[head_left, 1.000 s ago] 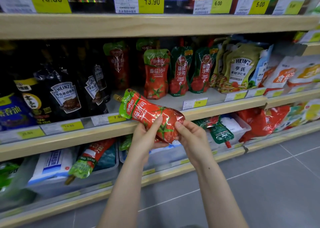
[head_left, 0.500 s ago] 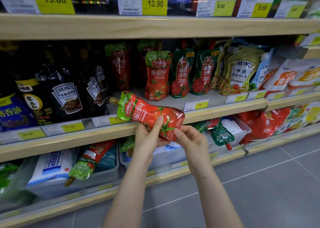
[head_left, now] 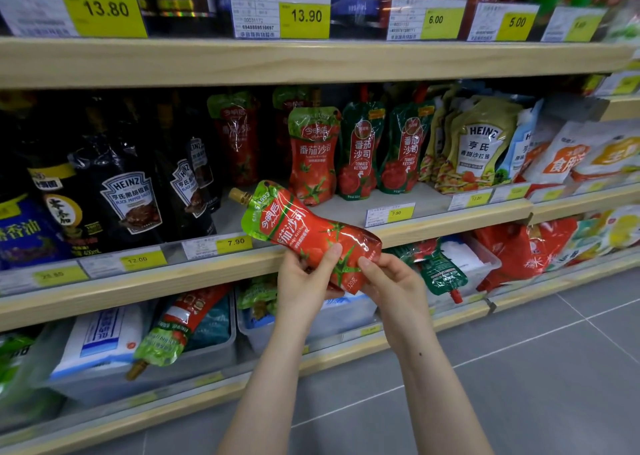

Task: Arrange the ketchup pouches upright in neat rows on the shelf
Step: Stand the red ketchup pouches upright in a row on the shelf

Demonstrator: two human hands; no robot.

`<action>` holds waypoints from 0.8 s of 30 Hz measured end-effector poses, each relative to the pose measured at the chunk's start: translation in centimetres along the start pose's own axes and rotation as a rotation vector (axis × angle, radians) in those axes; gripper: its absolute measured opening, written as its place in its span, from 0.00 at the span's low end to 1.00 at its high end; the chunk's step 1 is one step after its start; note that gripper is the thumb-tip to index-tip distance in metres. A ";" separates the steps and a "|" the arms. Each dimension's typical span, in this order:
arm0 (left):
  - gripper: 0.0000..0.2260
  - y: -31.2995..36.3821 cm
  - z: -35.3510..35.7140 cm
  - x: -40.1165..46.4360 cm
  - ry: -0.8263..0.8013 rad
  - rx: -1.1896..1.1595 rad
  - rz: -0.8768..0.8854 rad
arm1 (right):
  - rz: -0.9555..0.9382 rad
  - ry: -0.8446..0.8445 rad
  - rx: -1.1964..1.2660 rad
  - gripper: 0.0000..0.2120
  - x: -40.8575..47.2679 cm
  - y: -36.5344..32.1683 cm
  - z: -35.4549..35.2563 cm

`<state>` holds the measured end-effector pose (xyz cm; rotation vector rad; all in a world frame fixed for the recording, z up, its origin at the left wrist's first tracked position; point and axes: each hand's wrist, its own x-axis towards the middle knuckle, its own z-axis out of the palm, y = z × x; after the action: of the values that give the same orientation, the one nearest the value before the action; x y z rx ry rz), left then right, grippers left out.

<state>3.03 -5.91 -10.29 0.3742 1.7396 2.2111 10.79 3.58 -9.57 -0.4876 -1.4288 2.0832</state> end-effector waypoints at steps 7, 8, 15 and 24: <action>0.28 0.1 -0.4 0.1 -0.028 -0.031 -0.045 | 0.127 -0.109 0.130 0.05 0.6 0.3 -0.2; 0.27 0.2 -0.6 0.2 -0.029 -0.021 -0.031 | 0.144 -0.122 0.131 0.07 0.7 0.3 -0.2; 0.19 0.8 -1.8 1.6 0.052 0.064 0.118 | -0.009 -0.087 -0.169 0.14 1.8 0.0 -2.2; 0.20 6.2 -4.6 5.7 0.064 0.468 0.432 | -0.539 -0.165 -1.096 0.12 8.6 -2.0 0.3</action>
<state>-4.46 -9.13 -5.18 0.8652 2.3983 2.0637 4.44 9.31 -7.40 -0.2608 -2.4059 0.8094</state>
